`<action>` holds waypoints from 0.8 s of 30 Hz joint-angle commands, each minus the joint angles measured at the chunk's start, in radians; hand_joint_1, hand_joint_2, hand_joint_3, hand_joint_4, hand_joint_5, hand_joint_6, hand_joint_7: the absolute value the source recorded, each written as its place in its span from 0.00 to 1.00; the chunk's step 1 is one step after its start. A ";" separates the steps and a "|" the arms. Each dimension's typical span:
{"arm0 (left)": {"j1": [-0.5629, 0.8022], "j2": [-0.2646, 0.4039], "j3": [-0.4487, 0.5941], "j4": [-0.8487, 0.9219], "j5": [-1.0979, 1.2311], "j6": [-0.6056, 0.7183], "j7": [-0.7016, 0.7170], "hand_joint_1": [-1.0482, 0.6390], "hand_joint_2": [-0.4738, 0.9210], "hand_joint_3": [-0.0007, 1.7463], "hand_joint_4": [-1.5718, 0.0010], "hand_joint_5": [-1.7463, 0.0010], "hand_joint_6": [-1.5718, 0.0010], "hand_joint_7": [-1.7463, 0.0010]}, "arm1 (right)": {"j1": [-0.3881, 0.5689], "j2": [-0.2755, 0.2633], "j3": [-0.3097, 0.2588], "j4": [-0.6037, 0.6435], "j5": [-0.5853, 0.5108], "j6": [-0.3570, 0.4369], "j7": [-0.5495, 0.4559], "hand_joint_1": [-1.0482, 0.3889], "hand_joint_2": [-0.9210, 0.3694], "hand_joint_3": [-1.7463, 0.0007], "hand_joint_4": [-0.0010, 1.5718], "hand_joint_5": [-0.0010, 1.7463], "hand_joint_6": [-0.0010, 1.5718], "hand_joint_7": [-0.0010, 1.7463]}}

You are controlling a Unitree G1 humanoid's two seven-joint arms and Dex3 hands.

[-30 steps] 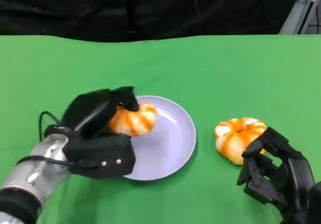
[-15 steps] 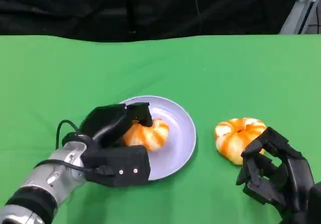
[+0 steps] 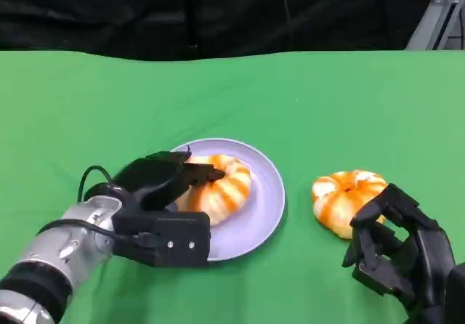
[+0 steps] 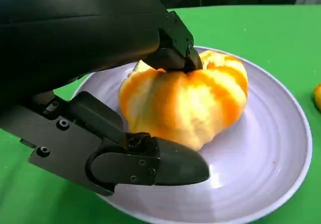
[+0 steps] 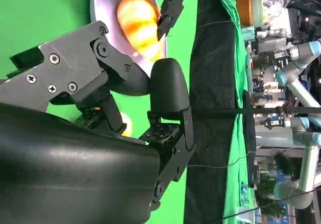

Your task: Grasp the bread from the table and place it into the plate.

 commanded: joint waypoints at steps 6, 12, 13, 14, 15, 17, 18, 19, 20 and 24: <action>0.084 0.052 0.072 -0.154 -0.096 -0.001 -0.066 0.04 1.00 0.34 0.93 0.98 0.79 0.98 | 0.012 -0.007 -0.003 -0.031 -0.003 0.013 -0.008 0.64 0.24 0.37 0.52 1.00 0.41 0.90; 0.163 0.078 0.154 -0.299 -0.209 0.016 -0.147 0.12 1.00 0.29 0.74 0.95 0.69 0.97 | 0.009 -0.005 -0.007 -0.029 0.006 0.013 -0.003 0.64 0.24 0.37 0.52 1.00 0.41 0.90; 0.183 0.087 0.171 -0.338 -0.237 0.028 -0.174 0.11 1.00 0.30 0.73 0.95 0.68 0.97 | 0.008 -0.005 -0.007 -0.029 0.007 0.013 -0.003 0.64 0.24 0.37 0.52 1.00 0.41 0.90; 0.199 0.093 0.184 -0.368 -0.257 0.040 -0.195 0.09 1.00 0.31 0.72 0.95 0.67 0.98 | 0.008 -0.005 -0.007 -0.029 0.007 0.014 -0.002 0.64 0.24 0.37 0.52 1.00 0.41 0.91; 0.214 0.100 0.198 -0.399 -0.281 0.053 -0.224 0.09 1.00 0.32 0.72 0.96 0.66 0.98 | 0.005 -0.008 -0.009 -0.025 0.009 0.011 0.002 0.64 0.24 0.37 0.52 1.00 0.41 0.91; 0.235 0.107 0.218 -0.441 -0.315 0.074 -0.263 0.06 1.00 0.33 0.73 0.97 0.66 0.98 | 0.000 -0.009 -0.013 -0.011 0.012 -0.005 0.009 0.63 0.24 0.37 0.52 1.00 0.41 0.91; 0.242 0.108 0.225 -0.454 -0.323 0.083 -0.274 0.06 1.00 0.34 0.73 0.97 0.66 0.99 | -0.002 -0.009 -0.014 -0.007 0.013 -0.009 0.011 0.63 0.24 0.37 0.53 1.00 0.41 0.91; 0.252 0.109 0.233 -0.469 -0.338 0.088 -0.286 0.07 1.00 0.34 0.73 0.98 0.65 0.99 | -0.002 -0.009 -0.014 -0.006 0.013 -0.008 0.011 0.63 0.24 0.37 0.53 1.00 0.41 0.91; 0.259 0.110 0.240 -0.480 -0.347 0.092 -0.295 0.07 1.00 0.33 0.73 0.98 0.65 0.99 | -0.001 -0.008 -0.015 -0.007 0.014 -0.006 0.011 0.63 0.24 0.37 0.53 1.00 0.41 0.91; 0.331 0.095 0.317 -0.554 -0.531 0.105 -0.391 0.30 1.00 0.20 0.64 0.96 0.59 0.98 | 0.008 -0.009 -0.009 -0.025 0.000 0.007 0.003 0.63 0.23 0.37 0.52 1.00 0.41 0.91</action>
